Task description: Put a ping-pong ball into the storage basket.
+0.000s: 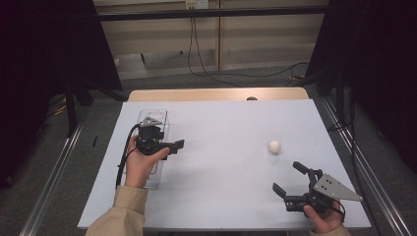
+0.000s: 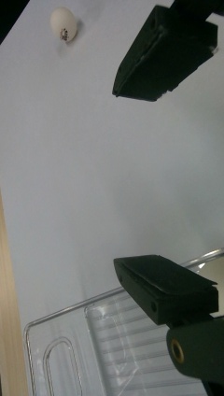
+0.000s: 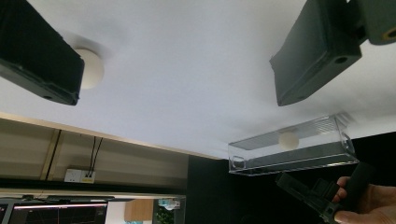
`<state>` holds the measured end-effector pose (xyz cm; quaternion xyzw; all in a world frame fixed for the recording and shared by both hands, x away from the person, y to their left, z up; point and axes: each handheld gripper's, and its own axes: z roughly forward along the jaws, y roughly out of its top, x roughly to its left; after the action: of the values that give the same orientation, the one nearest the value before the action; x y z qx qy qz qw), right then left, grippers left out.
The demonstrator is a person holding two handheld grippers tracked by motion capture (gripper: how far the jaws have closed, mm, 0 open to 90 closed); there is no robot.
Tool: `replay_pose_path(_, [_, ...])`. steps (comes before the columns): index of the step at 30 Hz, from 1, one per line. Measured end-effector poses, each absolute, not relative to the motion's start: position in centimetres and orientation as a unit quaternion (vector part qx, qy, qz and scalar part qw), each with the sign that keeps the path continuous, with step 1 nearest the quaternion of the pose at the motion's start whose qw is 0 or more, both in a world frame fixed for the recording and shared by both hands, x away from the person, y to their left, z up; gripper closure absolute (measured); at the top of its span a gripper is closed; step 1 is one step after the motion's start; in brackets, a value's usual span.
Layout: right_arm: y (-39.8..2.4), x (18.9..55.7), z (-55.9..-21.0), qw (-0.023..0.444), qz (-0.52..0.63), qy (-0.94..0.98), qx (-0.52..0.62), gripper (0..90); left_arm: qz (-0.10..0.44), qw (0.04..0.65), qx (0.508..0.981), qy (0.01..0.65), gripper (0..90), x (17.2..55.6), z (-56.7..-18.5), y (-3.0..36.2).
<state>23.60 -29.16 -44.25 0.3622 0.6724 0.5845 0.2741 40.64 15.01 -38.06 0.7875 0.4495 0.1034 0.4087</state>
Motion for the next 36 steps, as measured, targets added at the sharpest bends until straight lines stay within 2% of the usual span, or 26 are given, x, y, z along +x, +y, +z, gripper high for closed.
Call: replay_pose_path(36, [-29.1,23.7,-44.2,0.272,0.586,0.672,0.361,1.5,0.086,0.426,0.796,0.421,11.1,40.3,-39.0,10.5])
